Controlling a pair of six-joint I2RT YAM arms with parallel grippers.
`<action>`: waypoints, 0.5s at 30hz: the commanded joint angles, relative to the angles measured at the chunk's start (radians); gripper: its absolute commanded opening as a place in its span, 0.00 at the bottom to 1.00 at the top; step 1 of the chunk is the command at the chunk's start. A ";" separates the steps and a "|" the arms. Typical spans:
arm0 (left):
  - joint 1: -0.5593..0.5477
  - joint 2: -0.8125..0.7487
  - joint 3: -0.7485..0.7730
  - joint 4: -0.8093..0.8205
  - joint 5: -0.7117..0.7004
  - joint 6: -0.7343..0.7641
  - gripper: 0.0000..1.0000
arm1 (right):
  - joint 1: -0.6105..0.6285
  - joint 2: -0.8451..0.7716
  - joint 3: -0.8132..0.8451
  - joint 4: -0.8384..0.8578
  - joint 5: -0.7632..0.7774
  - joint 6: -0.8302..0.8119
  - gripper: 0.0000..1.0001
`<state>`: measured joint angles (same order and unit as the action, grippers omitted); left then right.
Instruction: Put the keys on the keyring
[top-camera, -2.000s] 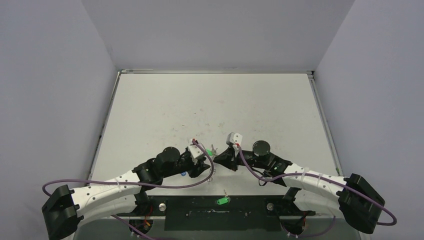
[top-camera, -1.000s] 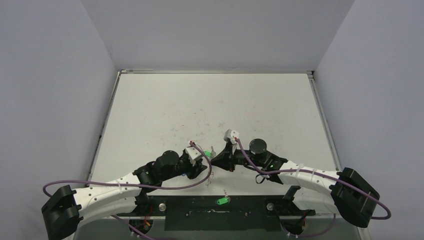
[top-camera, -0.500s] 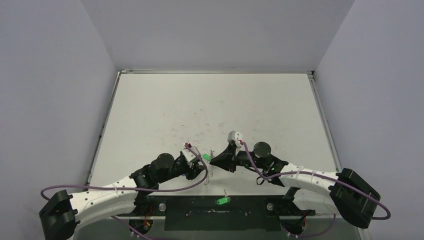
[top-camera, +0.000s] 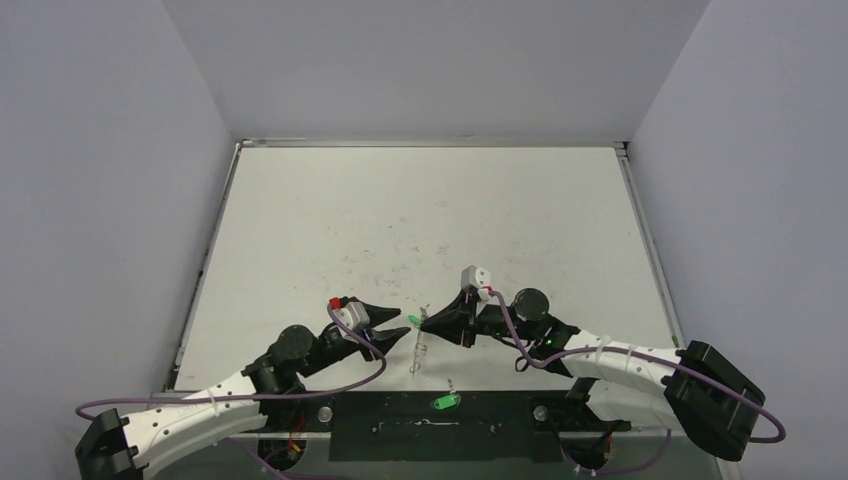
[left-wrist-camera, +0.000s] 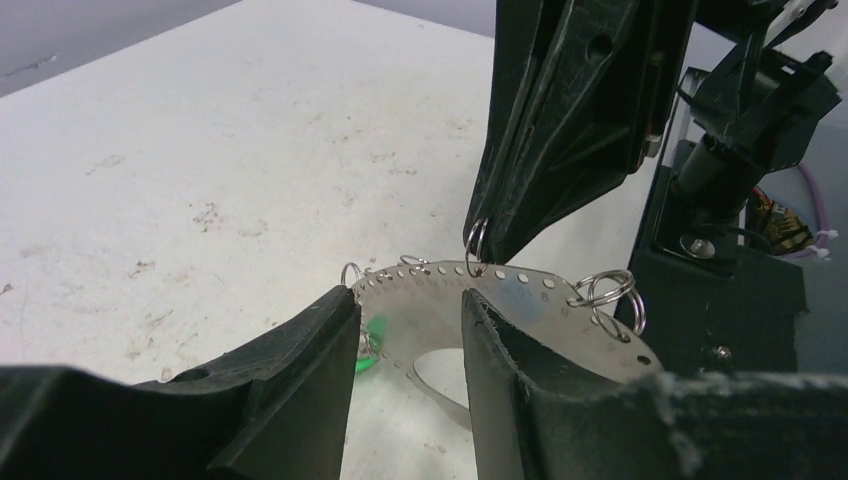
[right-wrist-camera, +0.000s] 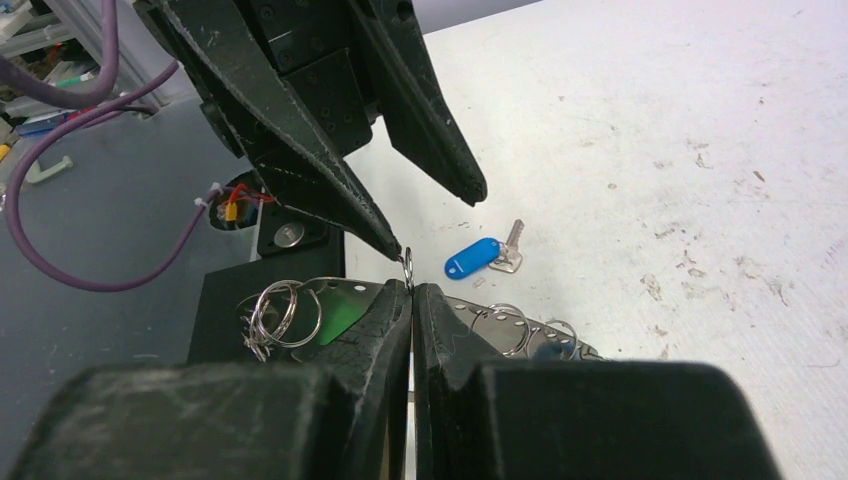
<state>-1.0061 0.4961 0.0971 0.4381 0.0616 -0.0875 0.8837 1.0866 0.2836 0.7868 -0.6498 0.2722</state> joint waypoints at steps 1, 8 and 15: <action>0.002 0.011 -0.007 0.154 0.047 -0.033 0.40 | 0.011 -0.027 0.000 0.115 -0.056 -0.025 0.00; 0.003 0.112 0.011 0.237 0.112 -0.038 0.36 | 0.017 -0.030 -0.001 0.114 -0.061 -0.026 0.00; 0.001 0.157 0.020 0.279 0.154 -0.037 0.32 | 0.019 -0.034 -0.001 0.101 -0.059 -0.034 0.00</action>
<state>-1.0058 0.6460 0.0940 0.6113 0.1684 -0.1165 0.8928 1.0824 0.2790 0.7998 -0.6853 0.2596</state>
